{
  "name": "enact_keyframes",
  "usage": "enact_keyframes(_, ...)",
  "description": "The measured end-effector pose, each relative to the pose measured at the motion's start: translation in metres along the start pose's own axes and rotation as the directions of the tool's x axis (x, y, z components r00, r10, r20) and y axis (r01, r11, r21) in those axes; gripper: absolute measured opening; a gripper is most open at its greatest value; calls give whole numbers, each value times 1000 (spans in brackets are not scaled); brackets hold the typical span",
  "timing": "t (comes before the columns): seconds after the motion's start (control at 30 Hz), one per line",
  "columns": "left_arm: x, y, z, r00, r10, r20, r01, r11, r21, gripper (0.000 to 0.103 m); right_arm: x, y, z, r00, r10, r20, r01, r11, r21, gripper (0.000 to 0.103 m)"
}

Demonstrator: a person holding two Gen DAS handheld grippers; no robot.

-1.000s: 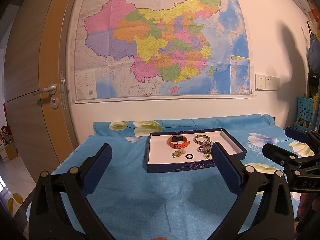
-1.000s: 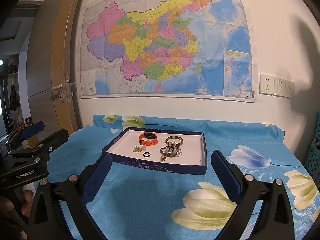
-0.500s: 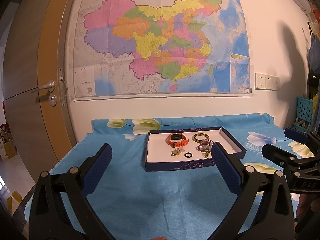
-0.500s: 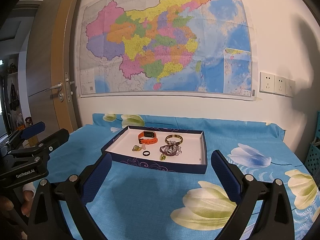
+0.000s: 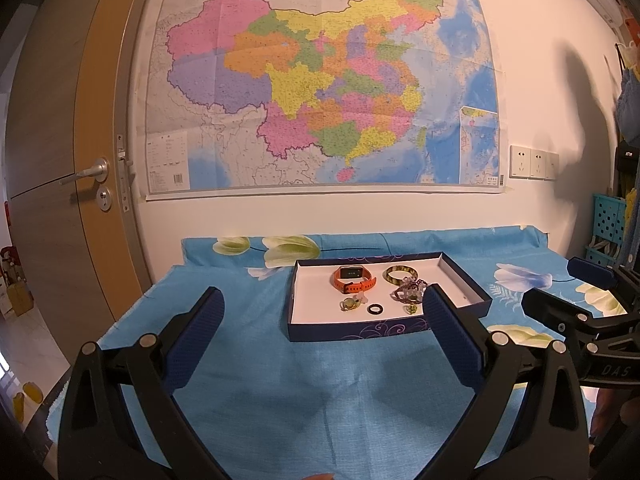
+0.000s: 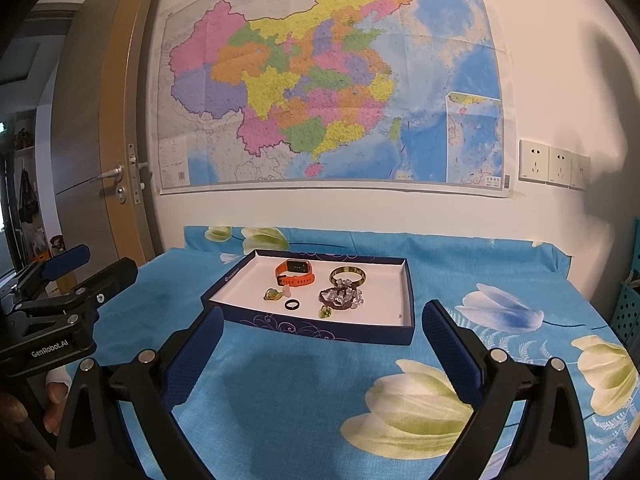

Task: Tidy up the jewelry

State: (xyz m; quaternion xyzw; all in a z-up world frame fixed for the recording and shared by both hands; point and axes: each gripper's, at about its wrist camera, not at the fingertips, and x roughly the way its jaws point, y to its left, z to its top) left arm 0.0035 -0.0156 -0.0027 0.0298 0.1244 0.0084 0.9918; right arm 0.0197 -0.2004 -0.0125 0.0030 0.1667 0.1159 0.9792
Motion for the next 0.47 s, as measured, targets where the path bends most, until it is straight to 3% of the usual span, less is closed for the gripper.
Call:
enact_keyframes(0.27, 7, -10, -7, 999, -8, -31, 8, 1000, 5, 98, 3, -2, -5, 1000, -2, -14, 2, 1000, 4, 96)
enact_keyframes(0.47, 35, -7, -16, 990, -26, -141, 24, 1000, -17, 98, 18, -11, -11, 997, -18, -75, 18, 1000, 4, 96)
